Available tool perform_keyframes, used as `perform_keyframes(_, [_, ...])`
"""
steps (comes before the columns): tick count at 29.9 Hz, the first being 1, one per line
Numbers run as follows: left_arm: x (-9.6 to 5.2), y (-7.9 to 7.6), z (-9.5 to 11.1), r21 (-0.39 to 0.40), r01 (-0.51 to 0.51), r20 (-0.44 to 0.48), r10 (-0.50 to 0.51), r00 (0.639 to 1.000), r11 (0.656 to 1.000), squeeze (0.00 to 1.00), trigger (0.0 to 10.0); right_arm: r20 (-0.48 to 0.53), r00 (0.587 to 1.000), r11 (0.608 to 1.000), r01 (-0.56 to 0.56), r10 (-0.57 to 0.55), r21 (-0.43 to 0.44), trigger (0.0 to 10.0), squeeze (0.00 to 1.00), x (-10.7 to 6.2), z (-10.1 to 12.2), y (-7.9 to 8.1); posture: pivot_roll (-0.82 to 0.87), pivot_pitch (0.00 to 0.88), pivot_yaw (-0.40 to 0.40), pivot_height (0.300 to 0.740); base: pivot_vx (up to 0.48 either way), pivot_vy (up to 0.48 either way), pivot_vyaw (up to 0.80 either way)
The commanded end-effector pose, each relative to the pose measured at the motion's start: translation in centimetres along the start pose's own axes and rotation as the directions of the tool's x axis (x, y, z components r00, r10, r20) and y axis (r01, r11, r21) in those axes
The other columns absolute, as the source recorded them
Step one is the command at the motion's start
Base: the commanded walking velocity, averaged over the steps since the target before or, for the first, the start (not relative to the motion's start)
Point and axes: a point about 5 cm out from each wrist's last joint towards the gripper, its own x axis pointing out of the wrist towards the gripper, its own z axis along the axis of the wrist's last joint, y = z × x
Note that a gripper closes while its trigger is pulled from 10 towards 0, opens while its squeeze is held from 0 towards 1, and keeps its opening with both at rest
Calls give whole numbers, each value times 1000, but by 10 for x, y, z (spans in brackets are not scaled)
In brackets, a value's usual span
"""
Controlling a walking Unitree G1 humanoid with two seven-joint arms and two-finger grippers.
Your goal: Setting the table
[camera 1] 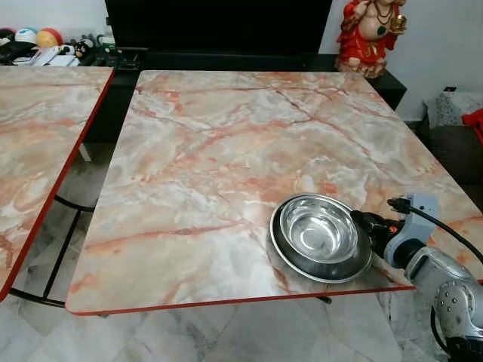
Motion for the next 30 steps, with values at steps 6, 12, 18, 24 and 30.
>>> perform_keyframes(6, [-4,10,-10,3,-18,-25,18,1000,1000,0,10000,225,970,978,128,-89,-166,10000,0,-10,32,-3,19,134,-73,740,0,0,0])
perform_keyframes(12, [-5,13,-10,-4,-42,-12,42,999,999,0,10000,346,936,972,138,-66,-189,10000,0,-15,26,16,37,127,-72,740,0,0,0])
perform_keyframes(18, [-2,9,-2,9,-60,16,59,998,998,0,10000,466,860,896,357,-206,-264,10000,0,-27,14,13,33,110,-61,740,0,0,0])
perform_keyframes(24, [-1,13,7,-11,-85,51,86,995,996,0,10000,561,778,856,469,-284,-217,10000,0,-40,8,16,38,91,-53,740,0,0,0])
perform_keyframes(30, [-1,12,9,-5,-83,59,83,995,997,0,10000,492,817,897,417,-300,-146,10000,0,-30,-22,24,48,68,-51,740,0,0,0])
